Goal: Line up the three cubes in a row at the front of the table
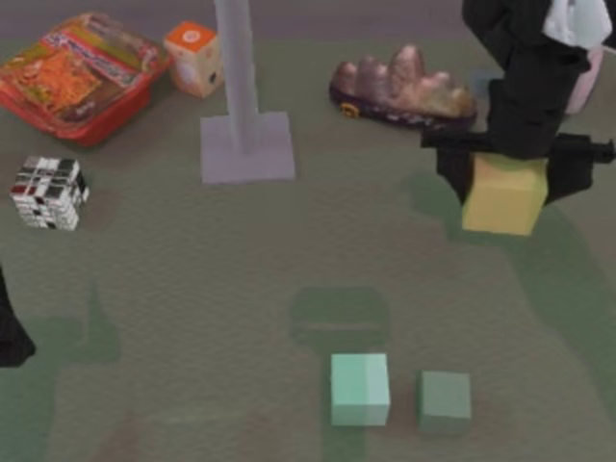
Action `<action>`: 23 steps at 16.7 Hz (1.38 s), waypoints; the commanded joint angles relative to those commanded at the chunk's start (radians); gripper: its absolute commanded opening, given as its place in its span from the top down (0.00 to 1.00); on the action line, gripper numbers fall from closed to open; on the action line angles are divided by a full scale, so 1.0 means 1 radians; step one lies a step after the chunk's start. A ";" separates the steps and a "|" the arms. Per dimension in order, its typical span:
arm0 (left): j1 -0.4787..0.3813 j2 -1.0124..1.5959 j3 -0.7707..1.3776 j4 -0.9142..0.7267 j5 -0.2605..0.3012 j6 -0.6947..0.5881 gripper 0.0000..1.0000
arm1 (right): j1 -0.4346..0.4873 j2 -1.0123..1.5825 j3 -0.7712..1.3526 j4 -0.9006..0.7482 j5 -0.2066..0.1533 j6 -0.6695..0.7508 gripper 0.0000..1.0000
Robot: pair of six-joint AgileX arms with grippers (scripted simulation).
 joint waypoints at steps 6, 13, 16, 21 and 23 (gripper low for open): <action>0.000 0.000 0.000 0.000 0.000 0.000 0.00 | 0.389 0.063 0.134 -0.076 0.002 0.321 1.00; 0.000 0.000 0.000 0.000 0.000 0.000 0.00 | 0.706 0.093 0.228 -0.126 0.004 0.578 1.00; 0.000 0.000 0.000 0.000 0.000 0.000 0.00 | 0.718 0.094 0.232 -0.128 0.004 0.587 1.00; 0.000 0.000 0.000 0.000 0.000 0.000 0.00 | 0.716 0.097 0.190 -0.084 0.004 0.587 1.00; 0.000 0.000 0.000 0.000 0.000 0.000 0.00 | 0.716 0.110 0.134 -0.009 0.004 0.589 1.00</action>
